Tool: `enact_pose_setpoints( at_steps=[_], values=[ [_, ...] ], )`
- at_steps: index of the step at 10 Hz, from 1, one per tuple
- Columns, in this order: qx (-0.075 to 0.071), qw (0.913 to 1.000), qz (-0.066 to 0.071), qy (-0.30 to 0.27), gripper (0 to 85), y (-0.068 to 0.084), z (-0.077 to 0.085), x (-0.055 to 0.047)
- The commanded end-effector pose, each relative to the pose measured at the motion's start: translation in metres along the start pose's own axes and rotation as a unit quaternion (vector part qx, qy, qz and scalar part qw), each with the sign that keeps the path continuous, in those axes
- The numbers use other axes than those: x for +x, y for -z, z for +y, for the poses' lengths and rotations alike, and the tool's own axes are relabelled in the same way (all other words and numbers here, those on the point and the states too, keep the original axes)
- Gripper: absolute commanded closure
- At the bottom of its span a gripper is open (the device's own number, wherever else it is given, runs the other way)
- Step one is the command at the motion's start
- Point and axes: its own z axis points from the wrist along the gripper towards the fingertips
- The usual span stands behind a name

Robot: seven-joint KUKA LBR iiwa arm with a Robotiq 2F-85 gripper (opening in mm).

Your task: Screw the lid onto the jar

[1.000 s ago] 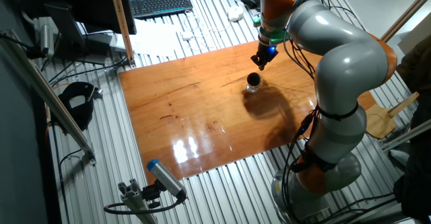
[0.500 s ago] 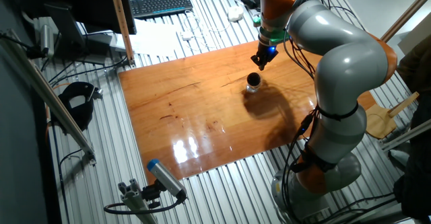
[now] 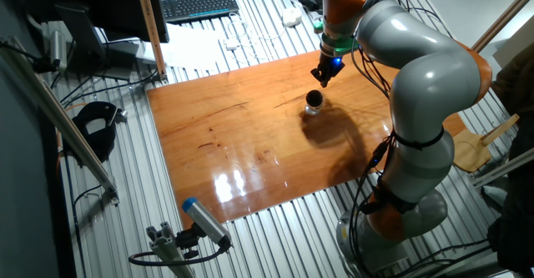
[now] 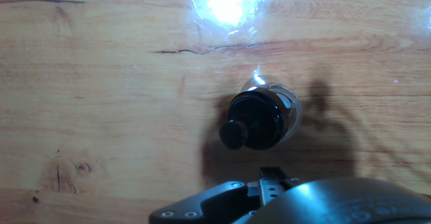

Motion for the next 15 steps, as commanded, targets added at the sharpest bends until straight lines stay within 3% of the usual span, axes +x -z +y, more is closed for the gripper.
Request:
enact_pose_setpoints(
  at_steps=[1, 11, 14, 15],
  values=[
    [0.0, 1.0, 0.0, 0.0, 85.0, 0.0, 0.0, -0.0001],
    [-0.002, 0.9999, -0.004, -0.013, 85.0, -0.0001, -0.0032, 0.0004],
    [-0.01, 0.9984, -0.049, -0.025, 85.0, 0.0019, -0.0031, 0.0001],
    [-0.003, 0.9975, -0.066, -0.025, 85.0, 0.0046, -0.0033, -0.0002]
  ],
)
